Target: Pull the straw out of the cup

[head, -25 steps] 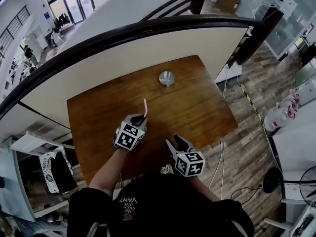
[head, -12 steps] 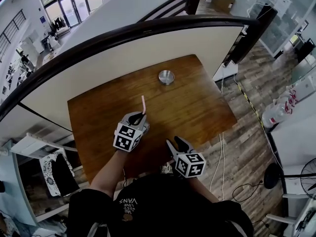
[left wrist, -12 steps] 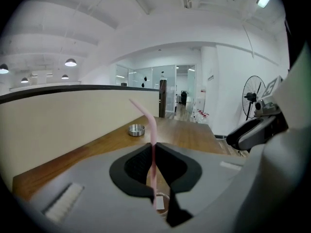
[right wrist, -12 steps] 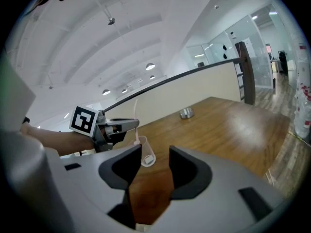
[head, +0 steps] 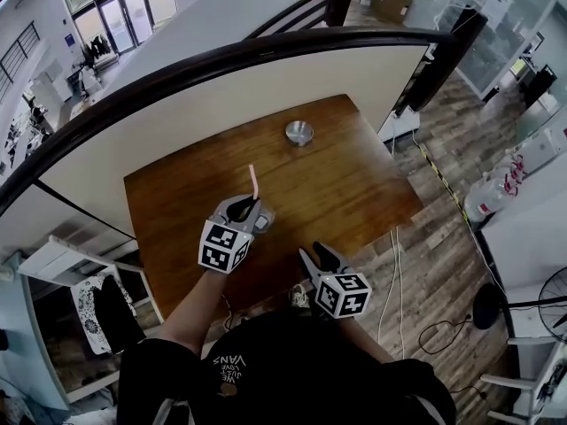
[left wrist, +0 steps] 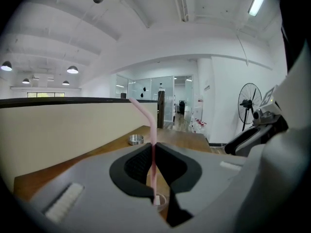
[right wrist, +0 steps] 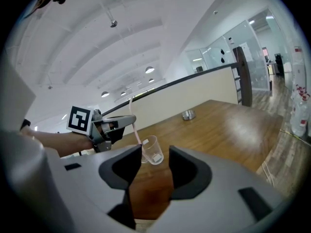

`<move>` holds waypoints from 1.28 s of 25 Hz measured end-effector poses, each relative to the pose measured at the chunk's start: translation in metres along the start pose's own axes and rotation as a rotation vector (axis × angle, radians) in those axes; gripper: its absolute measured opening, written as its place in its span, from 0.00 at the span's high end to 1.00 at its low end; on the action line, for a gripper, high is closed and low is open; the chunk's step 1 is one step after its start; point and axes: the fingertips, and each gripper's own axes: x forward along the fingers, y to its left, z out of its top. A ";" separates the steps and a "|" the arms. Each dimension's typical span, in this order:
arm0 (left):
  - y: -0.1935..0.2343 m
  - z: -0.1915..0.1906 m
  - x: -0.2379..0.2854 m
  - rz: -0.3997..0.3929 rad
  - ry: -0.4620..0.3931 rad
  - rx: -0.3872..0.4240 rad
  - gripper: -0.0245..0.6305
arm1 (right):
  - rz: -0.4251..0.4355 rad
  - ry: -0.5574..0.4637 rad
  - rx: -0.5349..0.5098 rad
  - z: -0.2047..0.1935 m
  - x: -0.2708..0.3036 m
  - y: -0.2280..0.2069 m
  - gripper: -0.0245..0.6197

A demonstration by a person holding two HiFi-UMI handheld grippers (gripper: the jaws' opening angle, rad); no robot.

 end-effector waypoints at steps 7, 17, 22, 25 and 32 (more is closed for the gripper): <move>-0.010 0.005 -0.030 -0.028 -0.051 0.015 0.91 | -0.024 -0.016 0.017 -0.012 -0.015 0.022 0.68; -0.011 0.021 -0.083 -0.062 -0.155 0.029 0.91 | -0.069 -0.052 0.038 -0.029 -0.030 0.056 0.70; -0.008 0.026 -0.110 -0.072 -0.200 0.030 0.91 | -0.088 -0.069 0.038 -0.035 -0.037 0.075 0.70; -0.008 0.022 -0.126 -0.082 -0.204 0.025 0.91 | -0.099 -0.076 0.042 -0.042 -0.041 0.087 0.70; -0.010 0.000 -0.151 -0.094 -0.196 0.000 0.91 | -0.113 -0.075 0.052 -0.057 -0.046 0.104 0.70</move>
